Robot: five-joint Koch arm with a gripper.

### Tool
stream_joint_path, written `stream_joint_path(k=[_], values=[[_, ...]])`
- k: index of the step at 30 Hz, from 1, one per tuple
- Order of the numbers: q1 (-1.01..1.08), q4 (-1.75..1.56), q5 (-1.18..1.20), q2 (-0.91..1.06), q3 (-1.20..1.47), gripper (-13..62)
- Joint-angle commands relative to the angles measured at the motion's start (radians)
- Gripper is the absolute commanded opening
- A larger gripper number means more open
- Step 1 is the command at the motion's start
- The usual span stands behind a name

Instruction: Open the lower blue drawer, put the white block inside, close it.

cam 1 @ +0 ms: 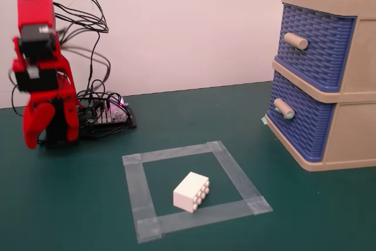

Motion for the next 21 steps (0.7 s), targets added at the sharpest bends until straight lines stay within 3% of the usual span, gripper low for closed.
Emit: stream_joint_path(k=[1,5,11,16,21], values=[[-0.020,0.031,0.011,0.054,-0.109,33.7],[-0.138,0.021,0.196,0.015,-0.302,33.7],[-0.756,-0.170,0.910,-0.041,-0.491,33.8],[-1.080,-0.644,1.410,-0.192,-0.377,33.7],[-1.227,-1.316,1.503,-0.275,-0.103,33.6]])
